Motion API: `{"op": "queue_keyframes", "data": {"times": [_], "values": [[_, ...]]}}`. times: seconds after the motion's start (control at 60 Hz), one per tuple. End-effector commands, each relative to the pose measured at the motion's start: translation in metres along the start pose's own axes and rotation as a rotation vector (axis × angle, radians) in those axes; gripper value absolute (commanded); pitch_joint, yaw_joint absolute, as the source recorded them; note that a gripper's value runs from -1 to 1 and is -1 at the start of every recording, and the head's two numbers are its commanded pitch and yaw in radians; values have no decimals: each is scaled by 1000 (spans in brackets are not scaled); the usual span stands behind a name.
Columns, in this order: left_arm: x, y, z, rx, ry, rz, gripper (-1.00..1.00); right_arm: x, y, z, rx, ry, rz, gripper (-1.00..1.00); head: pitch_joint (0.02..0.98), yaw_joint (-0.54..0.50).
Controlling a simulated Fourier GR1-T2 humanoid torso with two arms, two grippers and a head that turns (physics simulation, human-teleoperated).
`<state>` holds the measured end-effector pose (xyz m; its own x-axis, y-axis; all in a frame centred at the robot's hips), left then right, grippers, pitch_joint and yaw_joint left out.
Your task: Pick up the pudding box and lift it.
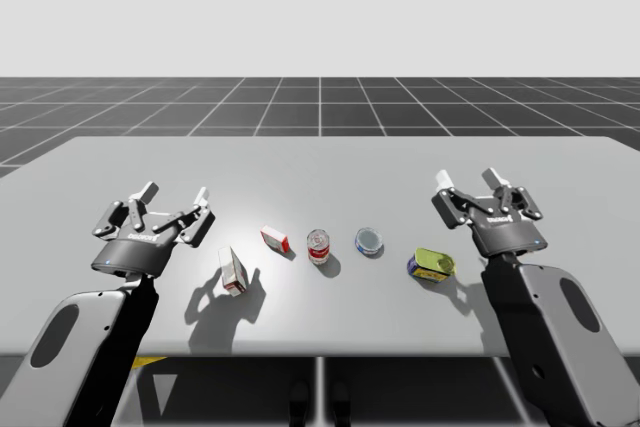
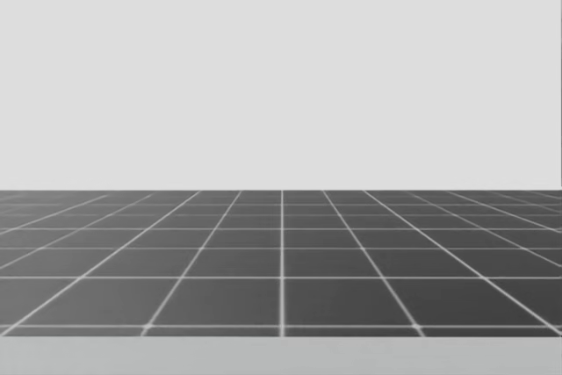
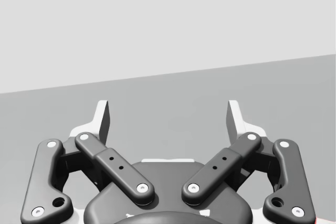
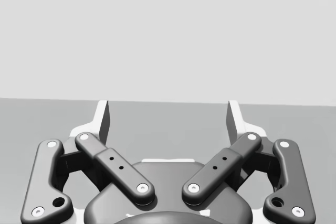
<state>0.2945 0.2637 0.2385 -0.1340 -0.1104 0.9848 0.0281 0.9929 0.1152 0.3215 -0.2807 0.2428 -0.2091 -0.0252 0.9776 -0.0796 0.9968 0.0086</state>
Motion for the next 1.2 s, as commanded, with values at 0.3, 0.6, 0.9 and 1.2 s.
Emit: {"op": "queue_keyframes", "data": {"times": [0.3,0.6,0.9,1.2], "values": [[0,1,0,0,5,2,-1000,-3,-5,-5,-70,27,19,-1000,248,-11],[0,2,-1,-3,9,-8,-1000,-5,-7,-6,-88,37,42,-1000,540,36],[0,2,0,-5,15,-12,-1000,-8,-7,-6,-88,54,79,-1000,759,191],[-1,3,-2,-13,23,-7,-1000,-12,-4,-5,-82,78,84,-1000,884,346]]}}
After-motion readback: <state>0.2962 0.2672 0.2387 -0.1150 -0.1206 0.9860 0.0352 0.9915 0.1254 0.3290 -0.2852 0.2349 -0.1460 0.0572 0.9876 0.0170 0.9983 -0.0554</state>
